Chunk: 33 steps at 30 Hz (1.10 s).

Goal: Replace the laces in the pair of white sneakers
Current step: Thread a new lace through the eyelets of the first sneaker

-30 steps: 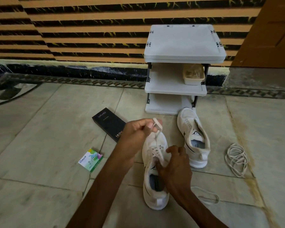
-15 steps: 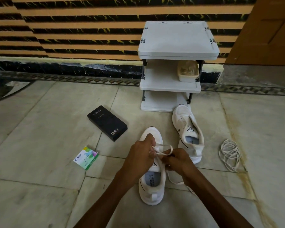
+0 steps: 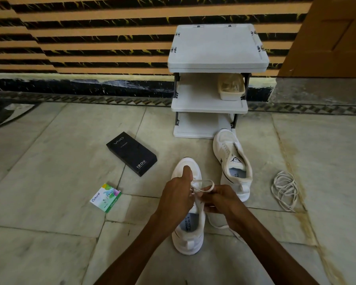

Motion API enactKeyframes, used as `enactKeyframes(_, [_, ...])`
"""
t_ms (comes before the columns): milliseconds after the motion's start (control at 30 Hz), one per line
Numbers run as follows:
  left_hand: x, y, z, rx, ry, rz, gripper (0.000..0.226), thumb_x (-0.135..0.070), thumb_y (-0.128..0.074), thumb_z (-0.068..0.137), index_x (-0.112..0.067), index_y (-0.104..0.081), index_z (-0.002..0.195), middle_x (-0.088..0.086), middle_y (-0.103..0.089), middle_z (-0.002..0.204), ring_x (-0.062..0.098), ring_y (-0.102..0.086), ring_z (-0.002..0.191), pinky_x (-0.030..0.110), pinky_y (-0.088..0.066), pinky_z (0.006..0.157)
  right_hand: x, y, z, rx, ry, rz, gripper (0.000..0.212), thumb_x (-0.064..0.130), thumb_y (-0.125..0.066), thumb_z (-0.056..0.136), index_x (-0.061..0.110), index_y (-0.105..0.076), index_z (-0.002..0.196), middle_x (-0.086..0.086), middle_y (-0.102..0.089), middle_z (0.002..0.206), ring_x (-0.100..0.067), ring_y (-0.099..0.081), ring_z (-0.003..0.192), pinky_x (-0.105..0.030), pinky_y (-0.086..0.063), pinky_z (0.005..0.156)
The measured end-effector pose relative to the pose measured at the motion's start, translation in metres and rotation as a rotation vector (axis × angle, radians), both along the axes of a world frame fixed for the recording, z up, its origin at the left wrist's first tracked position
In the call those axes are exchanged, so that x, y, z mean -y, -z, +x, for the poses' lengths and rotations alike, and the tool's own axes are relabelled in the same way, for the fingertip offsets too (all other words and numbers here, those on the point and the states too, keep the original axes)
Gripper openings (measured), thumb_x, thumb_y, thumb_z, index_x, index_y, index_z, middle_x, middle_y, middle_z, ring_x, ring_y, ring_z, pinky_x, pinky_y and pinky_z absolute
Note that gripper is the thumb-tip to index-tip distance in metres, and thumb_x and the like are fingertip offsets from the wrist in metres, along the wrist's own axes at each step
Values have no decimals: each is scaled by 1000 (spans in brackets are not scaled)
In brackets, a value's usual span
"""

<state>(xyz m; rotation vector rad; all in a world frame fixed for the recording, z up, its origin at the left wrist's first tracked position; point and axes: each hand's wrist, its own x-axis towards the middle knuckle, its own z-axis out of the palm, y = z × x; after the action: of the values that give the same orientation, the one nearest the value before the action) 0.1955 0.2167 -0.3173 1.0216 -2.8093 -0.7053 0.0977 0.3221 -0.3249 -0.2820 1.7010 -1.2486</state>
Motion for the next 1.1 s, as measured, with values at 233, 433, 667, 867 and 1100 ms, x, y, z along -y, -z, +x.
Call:
enactKeyframes(233, [-2, 3, -3, 21, 5, 44, 54, -23, -66, 91, -19, -32, 133, 7, -61, 122, 21, -63, 108, 31, -52, 97, -2, 3, 2, -317, -115, -41, 10, 16, -68, 89, 17, -76, 96, -3, -74, 86, -21, -71, 82, -33, -60, 76])
enactKeyframes(433, [4, -2, 4, -100, -58, 181, 35, -18, -66, 89, -23, -37, 108, 2, -64, 103, 15, -64, 90, 16, -48, 71, -4, 2, -7, -426, -244, -46, 22, 2, -61, 92, 14, -76, 102, -9, -75, 92, -20, -73, 79, -35, -61, 75])
enactKeyframes(667, [7, -3, 3, -6, 0, 189, 53, -20, -64, 91, -21, -36, 136, 8, -64, 120, 23, -65, 106, 30, -53, 92, 6, 12, -3, -636, -122, -15, 7, 12, -78, 80, 11, -78, 87, -4, -75, 76, -16, -71, 63, -41, -61, 67])
enactKeyframes(867, [24, -2, 8, 116, 121, 331, 55, -29, -69, 87, -26, -37, 132, 3, -65, 112, 20, -64, 99, 39, -54, 91, 14, 10, -4, -862, -197, 83, 4, 15, -73, 80, 16, -74, 76, 1, -72, 71, -11, -65, 65, -29, -52, 65])
enactKeyframes(1100, [27, 14, 14, 127, 73, 212, 69, -23, -74, 82, -34, -31, 134, 7, -57, 118, 24, -60, 104, 35, -54, 89, 9, -57, -23, -900, 21, -85, 19, 0, -66, 81, 16, -70, 72, 11, -68, 69, 2, -59, 62, -6, -42, 61])
